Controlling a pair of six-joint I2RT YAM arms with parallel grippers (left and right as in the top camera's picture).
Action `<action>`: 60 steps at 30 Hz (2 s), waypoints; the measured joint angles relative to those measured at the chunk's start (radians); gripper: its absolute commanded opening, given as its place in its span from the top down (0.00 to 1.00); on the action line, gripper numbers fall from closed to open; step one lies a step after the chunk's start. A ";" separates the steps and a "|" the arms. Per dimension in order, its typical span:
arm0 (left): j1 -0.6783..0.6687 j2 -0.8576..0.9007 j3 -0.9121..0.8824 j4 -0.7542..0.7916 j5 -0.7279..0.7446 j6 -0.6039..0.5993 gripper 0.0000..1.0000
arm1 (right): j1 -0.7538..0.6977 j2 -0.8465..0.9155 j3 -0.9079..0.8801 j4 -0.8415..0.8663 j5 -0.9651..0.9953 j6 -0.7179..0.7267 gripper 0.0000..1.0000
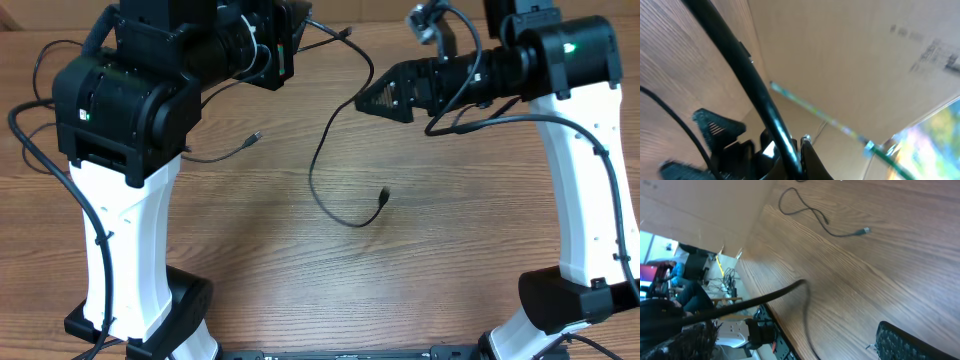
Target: Untangle cables
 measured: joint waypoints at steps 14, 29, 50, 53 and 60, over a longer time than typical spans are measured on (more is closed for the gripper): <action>0.046 0.000 0.000 0.003 -0.021 -0.100 0.96 | 0.016 -0.129 -0.002 0.228 -0.028 0.019 0.00; 0.046 0.000 0.000 0.030 0.137 -0.156 0.96 | 0.145 -0.140 -0.002 0.376 0.088 0.108 0.45; 0.045 0.000 0.000 -0.281 -0.279 -0.016 0.58 | 0.145 -0.140 -0.002 0.265 0.116 0.447 0.96; 0.045 0.000 0.000 -0.301 -0.329 0.078 0.44 | 0.145 -0.140 -0.002 0.264 0.116 0.541 0.96; 0.045 0.000 0.000 -0.328 -0.356 0.344 0.40 | 0.145 -0.140 -0.002 0.261 0.115 0.635 0.96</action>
